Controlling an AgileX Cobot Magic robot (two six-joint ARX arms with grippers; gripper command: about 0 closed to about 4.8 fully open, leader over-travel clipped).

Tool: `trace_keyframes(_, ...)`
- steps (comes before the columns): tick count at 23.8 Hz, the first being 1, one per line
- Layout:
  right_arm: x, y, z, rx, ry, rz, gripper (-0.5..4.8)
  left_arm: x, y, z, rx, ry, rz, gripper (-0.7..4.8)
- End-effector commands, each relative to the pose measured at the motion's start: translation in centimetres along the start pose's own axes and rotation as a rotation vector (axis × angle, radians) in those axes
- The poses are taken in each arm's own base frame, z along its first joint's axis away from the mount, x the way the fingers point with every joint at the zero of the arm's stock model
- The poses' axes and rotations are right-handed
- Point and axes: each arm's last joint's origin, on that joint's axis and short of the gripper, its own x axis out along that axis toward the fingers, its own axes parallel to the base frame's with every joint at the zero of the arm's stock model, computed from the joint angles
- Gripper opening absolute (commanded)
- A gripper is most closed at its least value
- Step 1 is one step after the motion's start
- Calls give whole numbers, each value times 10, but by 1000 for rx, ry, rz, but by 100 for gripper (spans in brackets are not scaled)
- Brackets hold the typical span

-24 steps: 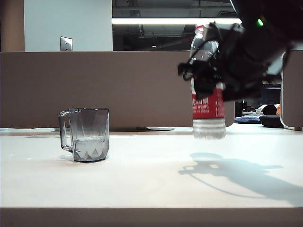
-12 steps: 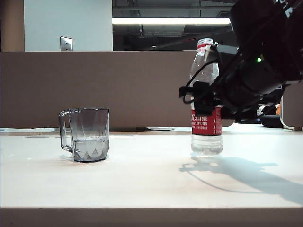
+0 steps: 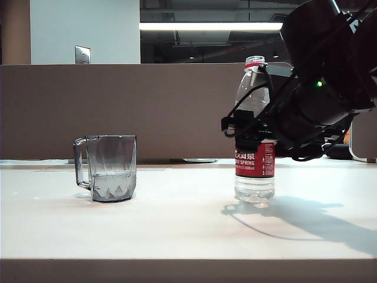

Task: Pick up the mineral water bottle on the table and pour water into the mug until it's half full.

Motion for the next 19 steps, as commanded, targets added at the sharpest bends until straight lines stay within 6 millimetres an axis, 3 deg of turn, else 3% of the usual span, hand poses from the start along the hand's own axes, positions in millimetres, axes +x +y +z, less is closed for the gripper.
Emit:
trace_keyframes(1,-1,1,2,1,-2,1,316,-1,0,1,1,-8,0,-5)
trace_keyframes(2,-1,1,2,0,2,1,318,-1,0,1,1,-7,0,-5)
trace_keyframes(5,-2,1,1,-8,22,0,398,-1,0,1,1,-6,0,-5)
trace_keyframes(16,-25,-1,16,-22,76,42,402,-1,0,0,0,-3,0,-5)
trace_keyframes(19,-36,1,21,-30,106,86,432,-1,0,1,1,-4,0,-5)
